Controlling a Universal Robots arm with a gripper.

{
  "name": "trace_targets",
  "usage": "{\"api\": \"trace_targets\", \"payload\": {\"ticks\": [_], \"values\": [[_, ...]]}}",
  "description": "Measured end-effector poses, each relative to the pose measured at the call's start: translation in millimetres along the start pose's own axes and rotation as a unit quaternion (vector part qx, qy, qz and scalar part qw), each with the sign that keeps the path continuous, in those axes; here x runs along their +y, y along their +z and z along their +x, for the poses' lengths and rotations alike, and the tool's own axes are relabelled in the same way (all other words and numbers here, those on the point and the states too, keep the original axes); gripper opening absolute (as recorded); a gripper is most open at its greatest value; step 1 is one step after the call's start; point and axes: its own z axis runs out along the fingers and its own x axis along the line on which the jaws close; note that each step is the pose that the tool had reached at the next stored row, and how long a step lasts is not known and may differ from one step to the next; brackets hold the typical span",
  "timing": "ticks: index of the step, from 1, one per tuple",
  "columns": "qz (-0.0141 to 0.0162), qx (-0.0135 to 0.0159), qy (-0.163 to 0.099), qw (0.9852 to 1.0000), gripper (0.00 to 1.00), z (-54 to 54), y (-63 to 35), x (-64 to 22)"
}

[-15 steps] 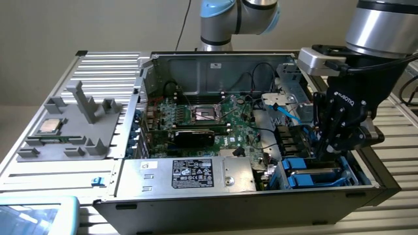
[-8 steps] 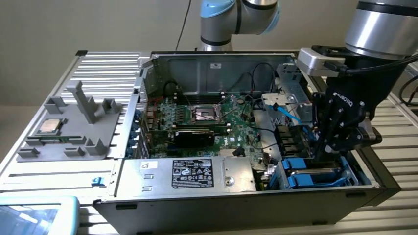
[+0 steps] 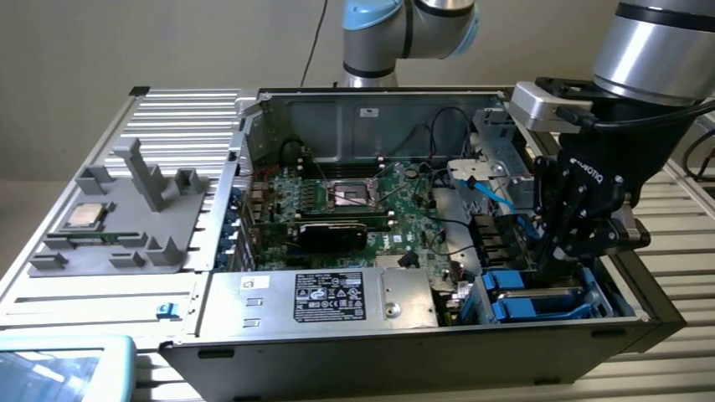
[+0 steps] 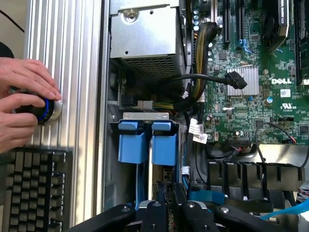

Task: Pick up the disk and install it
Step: 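Insert the first disk wire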

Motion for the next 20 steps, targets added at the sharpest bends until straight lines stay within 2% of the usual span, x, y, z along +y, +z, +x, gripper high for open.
{"api": "trace_targets", "payload": {"ticks": [4,7,9,11,12,14,15,16,18,20], "values": [[-0.0007,-0.0002,0.003,1.0000,0.16,0.1,0.1,-0.4],[-0.0013,0.0016,0.006,1.0000,0.16,0.0,0.2,-0.8],[-0.0014,0.0057,0.007,1.0000,0.16,0.1,0.3,-1.0],[-0.0014,0.0112,0.008,0.9999,0.16,0.1,0.3,-1.1],[-0.0014,0.0119,0.008,0.9999,0.16,0.1,0.3,-1.1],[-0.0014,0.0118,0.008,0.9999,0.16,0.3,0.2,-1.1],[-0.0014,0.0107,0.008,0.9999,0.16,0.5,0.2,-1.2],[-0.0015,0.0088,0.008,0.9999,0.16,0.4,0.5,-1.2],[-0.0015,0.0032,0.007,1.0000,0.16,0.3,1.3,-1.3],[-0.0015,0.0023,0.007,1.0000,0.16,0.3,1.6,-1.3]]}}
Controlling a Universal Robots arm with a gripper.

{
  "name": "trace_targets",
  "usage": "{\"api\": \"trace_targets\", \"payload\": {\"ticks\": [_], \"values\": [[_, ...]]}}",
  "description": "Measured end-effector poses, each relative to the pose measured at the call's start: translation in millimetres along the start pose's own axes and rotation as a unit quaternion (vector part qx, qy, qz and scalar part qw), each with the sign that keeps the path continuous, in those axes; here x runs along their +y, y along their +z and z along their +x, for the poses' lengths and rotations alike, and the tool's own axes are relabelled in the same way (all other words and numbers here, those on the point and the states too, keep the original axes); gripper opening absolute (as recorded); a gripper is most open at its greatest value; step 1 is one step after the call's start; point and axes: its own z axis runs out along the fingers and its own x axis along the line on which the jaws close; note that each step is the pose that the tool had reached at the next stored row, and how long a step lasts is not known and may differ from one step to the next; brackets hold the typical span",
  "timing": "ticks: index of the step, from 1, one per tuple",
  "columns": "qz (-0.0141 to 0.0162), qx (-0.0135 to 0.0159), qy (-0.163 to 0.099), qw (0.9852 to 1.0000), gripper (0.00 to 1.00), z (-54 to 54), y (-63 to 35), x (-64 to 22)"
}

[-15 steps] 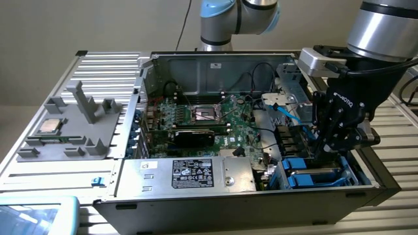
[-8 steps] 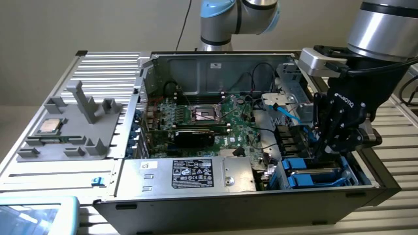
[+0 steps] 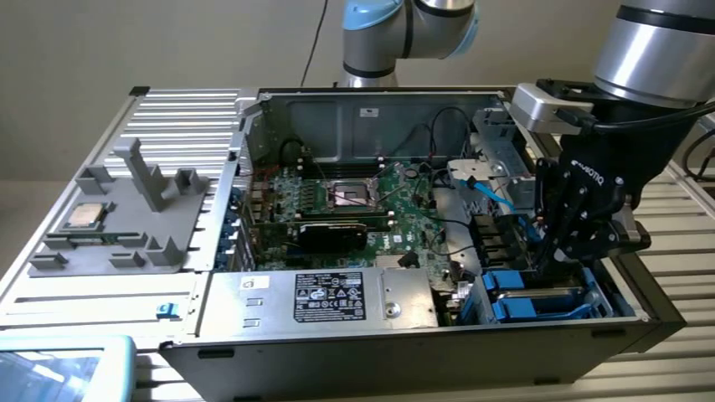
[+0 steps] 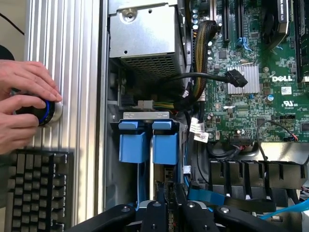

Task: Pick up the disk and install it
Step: 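Insert the first disk wire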

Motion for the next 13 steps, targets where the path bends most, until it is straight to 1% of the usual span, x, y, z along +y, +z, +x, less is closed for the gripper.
{"api": "trace_targets", "payload": {"ticks": [3,10,13], "values": [[0.0000,0.0007,0.000,1.0000,0.16,0.2,0.3,0.0],[-0.0001,0.0010,0.000,1.0000,0.16,0.0,1.0,-0.4],[-0.0001,0.0022,0.000,1.0000,0.16,0.0,1.2,-0.4]]}}
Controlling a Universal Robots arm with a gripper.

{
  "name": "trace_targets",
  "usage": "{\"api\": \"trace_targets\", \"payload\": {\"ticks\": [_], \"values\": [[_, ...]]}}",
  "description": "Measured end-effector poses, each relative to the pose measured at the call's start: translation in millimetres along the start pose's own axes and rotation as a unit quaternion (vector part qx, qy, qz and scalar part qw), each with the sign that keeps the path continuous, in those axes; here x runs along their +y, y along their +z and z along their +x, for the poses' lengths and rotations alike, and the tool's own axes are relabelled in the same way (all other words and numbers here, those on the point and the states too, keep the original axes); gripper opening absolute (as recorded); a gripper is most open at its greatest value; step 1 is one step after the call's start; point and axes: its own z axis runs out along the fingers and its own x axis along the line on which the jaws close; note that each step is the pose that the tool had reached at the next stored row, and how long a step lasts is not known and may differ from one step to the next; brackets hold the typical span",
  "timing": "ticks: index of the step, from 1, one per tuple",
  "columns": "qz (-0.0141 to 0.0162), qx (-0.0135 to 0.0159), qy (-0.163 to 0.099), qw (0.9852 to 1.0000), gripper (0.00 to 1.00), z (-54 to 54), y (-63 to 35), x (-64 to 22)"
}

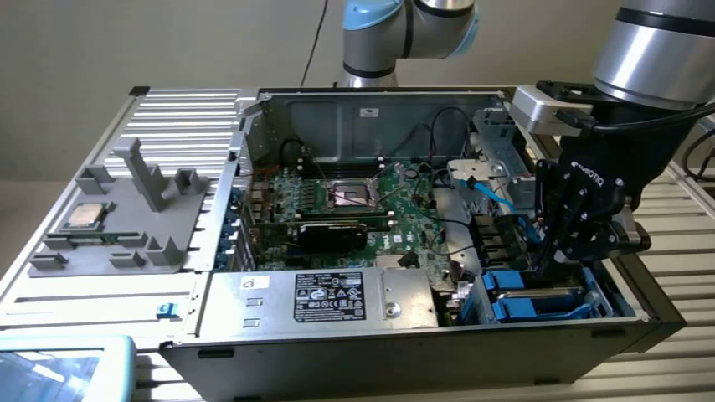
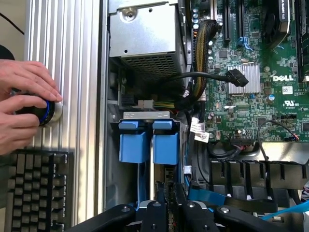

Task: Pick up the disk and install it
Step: 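Insert the first disk wire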

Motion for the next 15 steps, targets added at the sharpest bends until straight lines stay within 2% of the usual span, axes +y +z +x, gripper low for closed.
{"api": "trace_targets", "payload": {"ticks": [1,3,4,15], "values": [[0.0000,0.0012,0.000,1.0000,0.16,0.0,0.2,0.0],[0.0001,0.0057,0.000,1.0000,0.16,-0.3,0.5,0.0],[0.0001,0.0066,0.001,1.0000,0.16,-0.4,0.7,0.0],[0.0000,0.0072,0.001,1.0000,0.16,-4.1,1.9,-1.3]]}}
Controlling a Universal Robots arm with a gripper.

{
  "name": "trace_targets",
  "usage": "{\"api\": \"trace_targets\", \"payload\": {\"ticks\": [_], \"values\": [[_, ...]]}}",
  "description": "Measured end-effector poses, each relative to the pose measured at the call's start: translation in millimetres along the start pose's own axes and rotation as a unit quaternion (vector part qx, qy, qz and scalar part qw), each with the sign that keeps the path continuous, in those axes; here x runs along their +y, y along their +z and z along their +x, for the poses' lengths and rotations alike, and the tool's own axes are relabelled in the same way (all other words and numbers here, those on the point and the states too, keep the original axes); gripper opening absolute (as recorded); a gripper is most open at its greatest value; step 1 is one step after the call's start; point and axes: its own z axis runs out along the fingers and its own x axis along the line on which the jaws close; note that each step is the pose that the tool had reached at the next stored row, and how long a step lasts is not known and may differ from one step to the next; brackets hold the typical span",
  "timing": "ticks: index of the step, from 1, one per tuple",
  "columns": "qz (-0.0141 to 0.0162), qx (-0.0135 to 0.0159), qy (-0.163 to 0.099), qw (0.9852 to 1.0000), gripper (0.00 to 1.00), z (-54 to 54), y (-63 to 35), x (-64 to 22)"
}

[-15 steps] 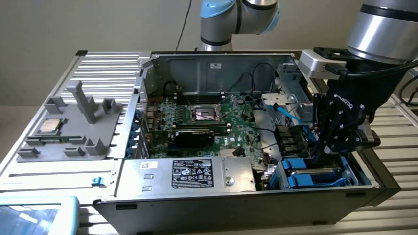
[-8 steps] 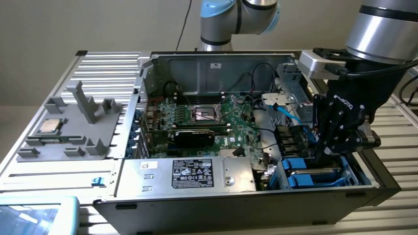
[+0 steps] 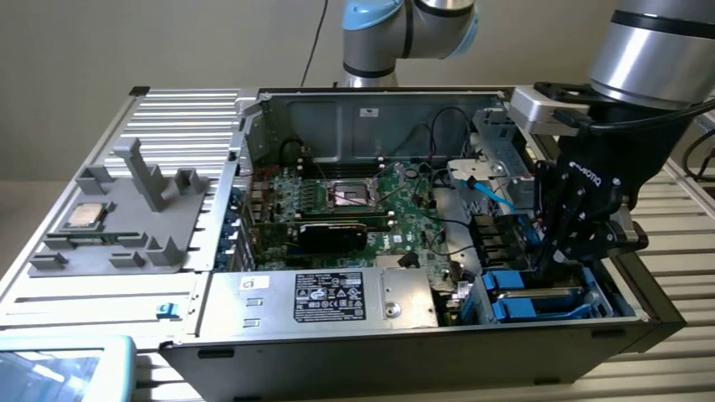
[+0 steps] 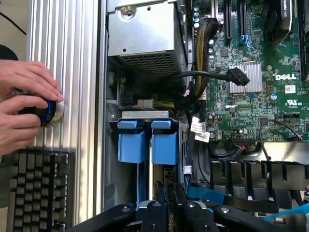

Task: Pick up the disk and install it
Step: 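Insert the first disk wire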

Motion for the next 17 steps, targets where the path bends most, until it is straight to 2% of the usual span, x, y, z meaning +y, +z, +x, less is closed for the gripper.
{"api": "trace_targets", "payload": {"ticks": [17], "values": [[-0.0006,0.0004,0.003,1.0000,0.16,-0.4,2.0,0.1]]}}
